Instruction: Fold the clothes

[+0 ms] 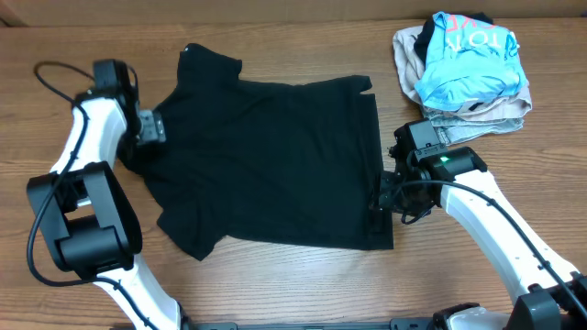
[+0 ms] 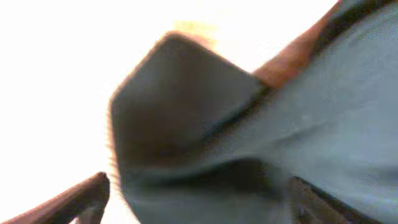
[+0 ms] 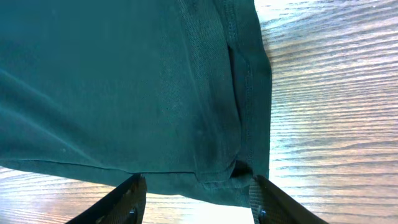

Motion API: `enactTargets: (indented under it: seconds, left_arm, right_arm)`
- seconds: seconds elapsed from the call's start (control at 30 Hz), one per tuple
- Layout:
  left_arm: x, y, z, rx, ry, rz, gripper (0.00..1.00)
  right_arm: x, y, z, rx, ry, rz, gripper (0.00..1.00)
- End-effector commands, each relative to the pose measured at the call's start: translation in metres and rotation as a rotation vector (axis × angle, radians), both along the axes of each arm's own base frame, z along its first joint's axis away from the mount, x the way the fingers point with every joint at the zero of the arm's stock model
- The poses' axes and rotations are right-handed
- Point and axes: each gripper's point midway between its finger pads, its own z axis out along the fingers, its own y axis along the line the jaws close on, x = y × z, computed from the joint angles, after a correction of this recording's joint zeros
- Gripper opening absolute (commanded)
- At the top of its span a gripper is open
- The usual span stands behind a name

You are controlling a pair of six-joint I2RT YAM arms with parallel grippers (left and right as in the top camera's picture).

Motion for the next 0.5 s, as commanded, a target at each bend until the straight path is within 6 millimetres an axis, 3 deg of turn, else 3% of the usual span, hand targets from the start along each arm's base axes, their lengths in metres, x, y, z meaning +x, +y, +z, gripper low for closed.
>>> enactTargets:
  seconds: [0.0, 0.2, 0.3, 0.47]
  left_arm:
    - [0.028, -0.008, 0.045, -0.015, -0.078, -0.022, 1.00]
    - [0.037, -0.042, 0.127, -0.195, -0.163, -0.017, 1.00]
    - [0.020, -0.052, 0.166, -0.257, -0.162, 0.047, 1.00]
    - [-0.007, -0.059, 0.206, -0.255, -0.151, 0.048, 1.00]
  right_arm:
    - [0.011, 0.003, 0.015, 0.021, -0.053, -0.015, 0.57]
    - [0.017, 0.005, 0.028, 0.048, -0.069, -0.119, 0.56]
    - [0.017, 0.005, 0.042, 0.072, -0.105, -0.163, 0.53]
    - [0.013, 0.004, 0.079, 0.129, -0.220, -0.202, 0.54]
